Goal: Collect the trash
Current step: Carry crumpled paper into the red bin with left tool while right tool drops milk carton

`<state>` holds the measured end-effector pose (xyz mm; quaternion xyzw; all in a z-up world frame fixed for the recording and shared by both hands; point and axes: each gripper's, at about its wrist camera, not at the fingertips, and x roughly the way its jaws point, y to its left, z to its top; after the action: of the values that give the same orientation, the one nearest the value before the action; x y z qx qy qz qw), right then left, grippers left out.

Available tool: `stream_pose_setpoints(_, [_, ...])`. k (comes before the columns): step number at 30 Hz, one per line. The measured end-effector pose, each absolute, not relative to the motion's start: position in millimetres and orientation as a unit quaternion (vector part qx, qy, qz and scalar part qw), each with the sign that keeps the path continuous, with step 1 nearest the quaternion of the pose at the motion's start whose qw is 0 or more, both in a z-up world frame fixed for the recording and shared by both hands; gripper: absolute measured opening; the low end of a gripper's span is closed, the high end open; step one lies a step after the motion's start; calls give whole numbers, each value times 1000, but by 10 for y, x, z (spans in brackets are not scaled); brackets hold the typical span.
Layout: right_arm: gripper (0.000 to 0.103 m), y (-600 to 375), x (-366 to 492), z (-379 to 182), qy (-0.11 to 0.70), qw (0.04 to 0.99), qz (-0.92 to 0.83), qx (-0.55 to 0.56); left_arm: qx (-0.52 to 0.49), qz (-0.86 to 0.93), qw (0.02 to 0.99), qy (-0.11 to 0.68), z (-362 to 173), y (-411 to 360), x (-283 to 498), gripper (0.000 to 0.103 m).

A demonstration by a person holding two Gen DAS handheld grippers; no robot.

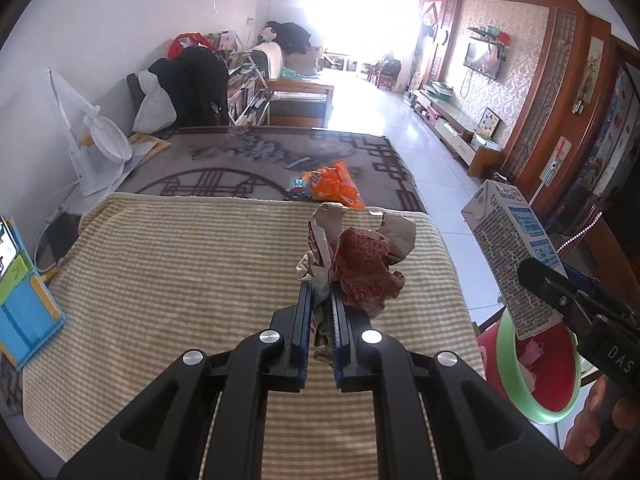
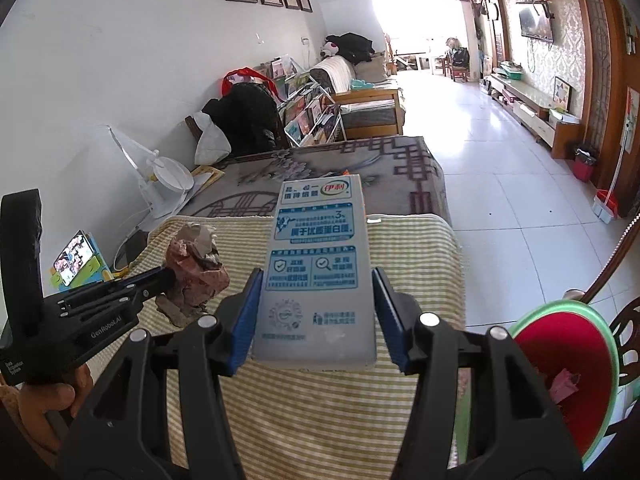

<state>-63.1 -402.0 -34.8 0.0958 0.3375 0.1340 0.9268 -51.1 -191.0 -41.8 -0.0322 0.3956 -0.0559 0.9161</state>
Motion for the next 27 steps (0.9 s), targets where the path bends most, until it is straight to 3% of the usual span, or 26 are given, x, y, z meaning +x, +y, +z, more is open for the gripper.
stream_pose_setpoints(27, [52, -5344, -983, -421, 324, 934, 71, 136, 13, -121, 913, 390, -318, -3243, -669, 7])
